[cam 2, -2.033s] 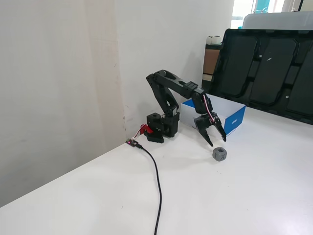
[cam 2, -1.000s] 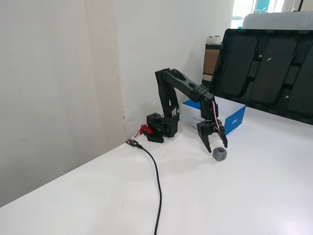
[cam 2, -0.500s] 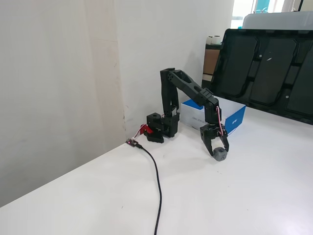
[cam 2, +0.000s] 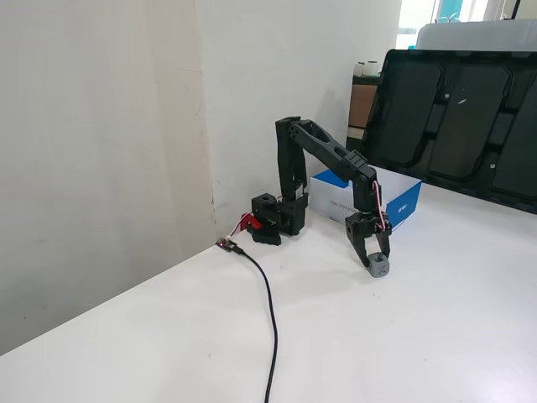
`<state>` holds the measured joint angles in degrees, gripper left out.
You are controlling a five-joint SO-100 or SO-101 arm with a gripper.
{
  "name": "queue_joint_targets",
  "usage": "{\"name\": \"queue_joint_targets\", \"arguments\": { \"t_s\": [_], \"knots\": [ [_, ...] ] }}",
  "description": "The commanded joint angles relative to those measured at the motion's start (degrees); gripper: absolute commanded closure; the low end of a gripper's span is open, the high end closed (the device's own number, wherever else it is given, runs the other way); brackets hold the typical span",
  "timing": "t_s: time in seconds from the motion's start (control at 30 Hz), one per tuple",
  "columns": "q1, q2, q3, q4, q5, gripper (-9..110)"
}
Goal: Pick the gray block and keep it in the box.
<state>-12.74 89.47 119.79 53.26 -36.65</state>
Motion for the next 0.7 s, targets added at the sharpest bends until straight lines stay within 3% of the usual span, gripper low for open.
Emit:
{"name": "queue_joint_targets", "arguments": {
  "t_s": [0.0, 0.67],
  "knots": [
    [-0.4, 0.4, -3.5, 0.0, 0.7, 97],
    [-1.5, 10.0, -9.2, 9.1, 3.4, 97]
  ]
}}
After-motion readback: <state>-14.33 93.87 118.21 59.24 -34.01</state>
